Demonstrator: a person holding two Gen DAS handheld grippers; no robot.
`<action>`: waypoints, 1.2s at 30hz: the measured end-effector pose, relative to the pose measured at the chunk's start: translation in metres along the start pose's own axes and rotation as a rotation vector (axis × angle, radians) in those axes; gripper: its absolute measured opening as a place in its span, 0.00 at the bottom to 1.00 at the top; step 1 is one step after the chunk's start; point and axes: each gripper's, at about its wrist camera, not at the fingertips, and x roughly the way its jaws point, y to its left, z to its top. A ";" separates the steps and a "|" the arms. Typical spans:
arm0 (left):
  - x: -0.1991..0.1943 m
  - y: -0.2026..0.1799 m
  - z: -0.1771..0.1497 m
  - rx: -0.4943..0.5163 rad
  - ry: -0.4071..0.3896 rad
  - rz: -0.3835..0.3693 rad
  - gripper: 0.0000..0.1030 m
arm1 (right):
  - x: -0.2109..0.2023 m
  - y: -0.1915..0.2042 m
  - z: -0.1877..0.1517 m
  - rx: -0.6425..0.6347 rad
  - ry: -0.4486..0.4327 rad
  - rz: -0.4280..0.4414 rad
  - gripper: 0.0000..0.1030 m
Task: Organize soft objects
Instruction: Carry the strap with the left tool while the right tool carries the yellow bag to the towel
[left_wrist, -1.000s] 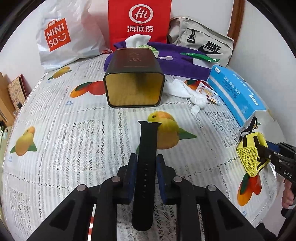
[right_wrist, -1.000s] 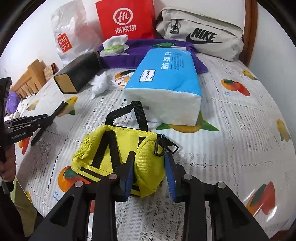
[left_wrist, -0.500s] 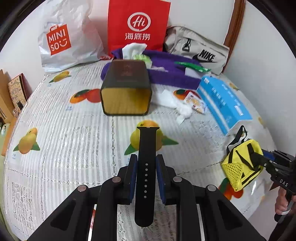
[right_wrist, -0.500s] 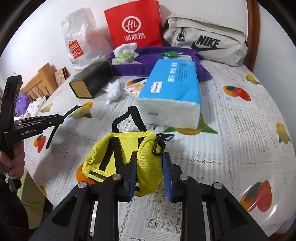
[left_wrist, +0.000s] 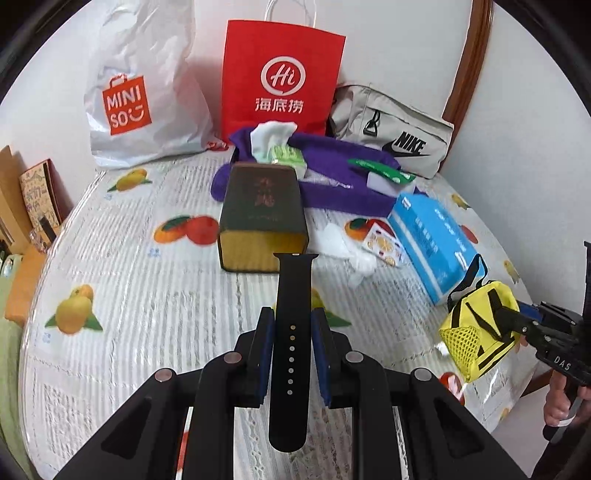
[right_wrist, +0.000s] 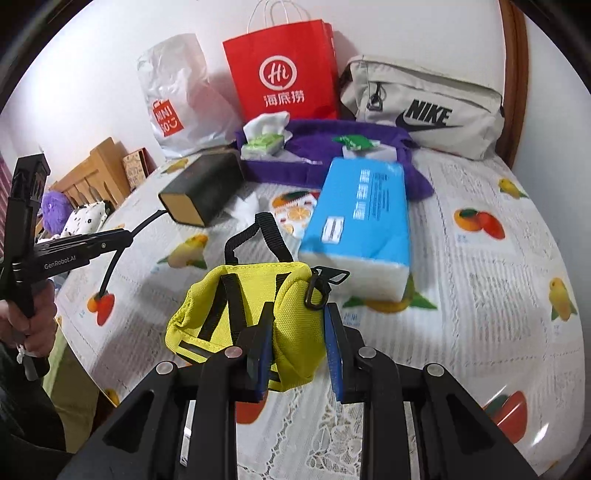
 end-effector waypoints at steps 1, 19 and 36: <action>0.000 0.001 0.003 -0.004 -0.002 0.003 0.19 | -0.001 0.000 0.004 -0.001 -0.002 -0.001 0.25; 0.008 -0.002 0.089 0.001 -0.059 -0.016 0.19 | 0.018 -0.028 0.105 -0.007 -0.085 -0.010 0.25; 0.074 0.004 0.161 0.006 -0.020 -0.022 0.19 | 0.083 -0.073 0.199 0.016 -0.123 -0.081 0.25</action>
